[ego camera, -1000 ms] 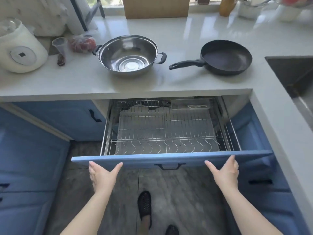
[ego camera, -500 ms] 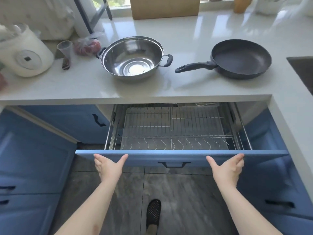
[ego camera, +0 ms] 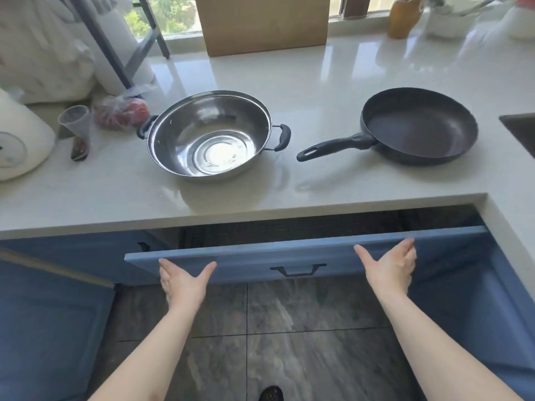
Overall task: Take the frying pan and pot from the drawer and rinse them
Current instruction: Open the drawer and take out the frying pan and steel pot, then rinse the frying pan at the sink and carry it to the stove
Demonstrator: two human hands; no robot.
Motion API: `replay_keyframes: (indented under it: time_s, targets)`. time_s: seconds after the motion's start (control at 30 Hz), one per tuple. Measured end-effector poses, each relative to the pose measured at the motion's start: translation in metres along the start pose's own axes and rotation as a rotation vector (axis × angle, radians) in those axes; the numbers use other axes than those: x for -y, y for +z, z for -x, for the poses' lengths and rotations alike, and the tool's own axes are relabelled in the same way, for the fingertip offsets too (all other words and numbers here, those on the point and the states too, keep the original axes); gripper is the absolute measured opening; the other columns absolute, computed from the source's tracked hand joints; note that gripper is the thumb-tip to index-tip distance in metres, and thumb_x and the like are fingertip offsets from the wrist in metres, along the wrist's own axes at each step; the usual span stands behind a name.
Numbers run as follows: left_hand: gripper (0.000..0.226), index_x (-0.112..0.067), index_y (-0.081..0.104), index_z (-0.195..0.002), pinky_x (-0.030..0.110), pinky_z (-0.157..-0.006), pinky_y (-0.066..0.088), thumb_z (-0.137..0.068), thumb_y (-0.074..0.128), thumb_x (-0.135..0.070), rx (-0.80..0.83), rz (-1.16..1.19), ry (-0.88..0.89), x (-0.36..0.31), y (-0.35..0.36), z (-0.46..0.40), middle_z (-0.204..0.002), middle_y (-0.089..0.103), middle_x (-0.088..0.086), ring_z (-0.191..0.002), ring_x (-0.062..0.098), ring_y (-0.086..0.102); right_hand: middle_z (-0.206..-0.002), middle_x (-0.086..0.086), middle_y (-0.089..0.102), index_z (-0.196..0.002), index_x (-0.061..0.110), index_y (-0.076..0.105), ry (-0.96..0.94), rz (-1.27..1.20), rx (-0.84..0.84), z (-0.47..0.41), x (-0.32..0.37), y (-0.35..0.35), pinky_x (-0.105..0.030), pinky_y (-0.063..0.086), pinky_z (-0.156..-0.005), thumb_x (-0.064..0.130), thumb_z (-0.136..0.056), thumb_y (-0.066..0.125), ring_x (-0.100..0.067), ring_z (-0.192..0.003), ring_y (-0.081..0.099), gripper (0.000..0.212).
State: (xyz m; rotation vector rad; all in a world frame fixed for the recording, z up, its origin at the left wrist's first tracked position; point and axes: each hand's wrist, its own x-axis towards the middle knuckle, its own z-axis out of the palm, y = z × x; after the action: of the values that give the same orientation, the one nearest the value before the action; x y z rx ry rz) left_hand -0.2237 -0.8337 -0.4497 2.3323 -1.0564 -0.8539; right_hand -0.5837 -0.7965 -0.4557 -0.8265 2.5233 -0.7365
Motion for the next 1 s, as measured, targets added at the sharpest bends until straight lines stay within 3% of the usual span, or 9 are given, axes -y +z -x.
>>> replay_keyframes:
  time_s: [0.1, 0.2, 0.4, 0.53, 0.63, 0.73, 0.87, 1.0]
  targets:
    - [0.120, -0.005, -0.006, -0.155, 0.045, -0.122, 0.012, -0.079, 0.075, -0.050, 0.029, 0.012, 0.073, -0.013, 0.004, -0.020, -0.164, 0.003, 0.012, -0.151, 0.028, 0.004, -0.158, -0.020, 0.015, -0.153, 0.001, 0.002, -0.012, -0.008, -0.001, -0.023, 0.017, 0.010, -0.056, 0.031, -0.110, 0.055, -0.079, 0.071, -0.037, -0.144, 0.020, 0.115]
    - [0.109, -0.002, 0.005, -0.155, 0.045, -0.119, 0.020, -0.082, 0.072, -0.047, 0.081, 0.023, 0.131, -0.028, 0.011, -0.036, -0.161, 0.015, 0.015, -0.149, 0.030, 0.015, -0.157, -0.022, 0.018, -0.153, -0.001, 0.004, -0.019, -0.022, 0.007, -0.043, 0.034, 0.017, -0.055, 0.029, -0.110, 0.053, -0.080, 0.071, -0.039, -0.142, 0.022, 0.113]
    - [0.093, 0.001, 0.016, -0.151, 0.048, -0.114, 0.032, -0.087, 0.068, -0.043, 0.137, 0.051, 0.107, -0.043, 0.019, -0.052, -0.150, 0.031, 0.019, -0.139, 0.035, 0.032, -0.154, -0.024, 0.018, -0.151, -0.008, 0.008, 0.005, -0.051, 0.006, -0.056, 0.049, 0.028, -0.052, 0.029, -0.111, 0.041, -0.082, 0.075, -0.042, -0.139, 0.025, 0.107]
    - [0.096, 0.000, 0.011, -0.153, 0.048, -0.115, 0.031, -0.088, 0.068, -0.043, 0.169, 0.011, 0.098, -0.046, 0.011, -0.049, -0.155, 0.025, 0.018, -0.142, 0.034, 0.029, -0.155, -0.023, 0.021, -0.150, -0.006, 0.014, -0.018, -0.018, 0.051, -0.055, 0.045, 0.018, -0.051, 0.030, -0.112, 0.050, -0.079, 0.074, -0.039, -0.141, 0.025, 0.110]
    - [0.086, 0.001, 0.019, -0.151, 0.046, -0.110, 0.036, -0.090, 0.066, -0.038, 0.197, -0.051, 0.139, -0.057, 0.004, -0.031, -0.151, 0.033, 0.020, -0.139, 0.035, 0.034, -0.156, -0.021, 0.022, -0.151, -0.002, 0.017, -0.039, 0.048, 0.093, -0.050, 0.037, -0.002, -0.051, 0.029, -0.113, 0.057, -0.078, 0.071, -0.038, -0.142, 0.025, 0.108]
    - [0.081, 0.000, 0.022, -0.150, 0.040, -0.110, 0.032, -0.091, 0.065, -0.035, 0.288, -0.117, 0.251, -0.075, 0.006, 0.004, -0.151, 0.034, 0.018, -0.140, 0.032, 0.032, -0.160, -0.015, 0.015, -0.154, 0.005, 0.009, -0.040, 0.047, 0.111, -0.040, 0.031, -0.032, -0.049, 0.023, -0.114, 0.057, -0.082, 0.066, -0.034, -0.145, 0.017, 0.106]
    - [0.087, -0.008, 0.007, -0.156, 0.035, -0.119, 0.019, -0.094, 0.059, -0.042, 0.464, -0.164, 0.455, -0.110, 0.026, 0.062, -0.162, 0.016, 0.008, -0.149, 0.022, 0.016, -0.161, -0.012, 0.012, -0.156, 0.011, 0.004, -0.058, 0.012, 0.070, -0.038, 0.026, -0.080, -0.049, 0.022, -0.116, 0.056, -0.083, 0.065, -0.032, -0.147, 0.013, 0.105]
    - [0.087, -0.019, -0.002, -0.157, 0.029, -0.119, 0.014, -0.096, 0.054, -0.046, 0.588, -0.171, 0.725, -0.167, 0.056, 0.118, -0.163, 0.006, -0.006, -0.150, 0.011, 0.006, -0.162, -0.009, 0.011, -0.156, 0.012, 0.005, -0.143, -0.006, 0.000, -0.054, 0.024, -0.132, -0.045, 0.021, -0.117, 0.053, -0.084, 0.065, -0.028, -0.148, 0.011, 0.102]
